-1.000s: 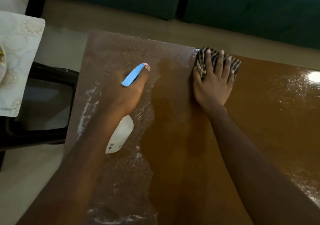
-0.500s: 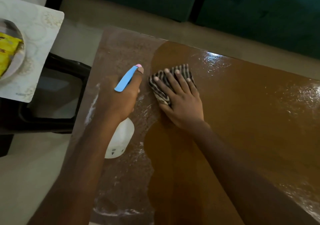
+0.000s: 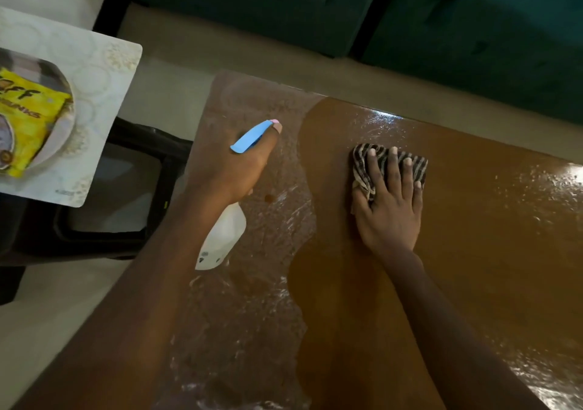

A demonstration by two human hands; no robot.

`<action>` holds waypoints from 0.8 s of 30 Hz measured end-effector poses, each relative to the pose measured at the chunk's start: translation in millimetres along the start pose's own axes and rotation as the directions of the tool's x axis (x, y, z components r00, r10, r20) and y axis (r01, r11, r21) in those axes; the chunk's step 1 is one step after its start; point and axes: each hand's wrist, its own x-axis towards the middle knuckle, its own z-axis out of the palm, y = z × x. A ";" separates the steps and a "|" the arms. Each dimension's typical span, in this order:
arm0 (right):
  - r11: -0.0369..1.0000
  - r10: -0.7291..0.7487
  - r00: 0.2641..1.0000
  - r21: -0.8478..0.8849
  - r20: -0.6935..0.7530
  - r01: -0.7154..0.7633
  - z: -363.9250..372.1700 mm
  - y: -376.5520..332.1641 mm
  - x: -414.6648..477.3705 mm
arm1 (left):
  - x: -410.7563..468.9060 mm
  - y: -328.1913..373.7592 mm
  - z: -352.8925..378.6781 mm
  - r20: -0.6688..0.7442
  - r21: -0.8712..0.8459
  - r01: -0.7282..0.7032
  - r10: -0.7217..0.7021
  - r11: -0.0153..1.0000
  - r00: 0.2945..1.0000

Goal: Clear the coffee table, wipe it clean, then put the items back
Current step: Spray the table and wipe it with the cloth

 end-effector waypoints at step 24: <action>0.814 -0.562 0.823 -0.123 0.085 0.568 27.5 -186.3 70.3 | 25.3 -41.9 -83.6 -0.156 -0.073 -0.158 0.145 0.985 0.977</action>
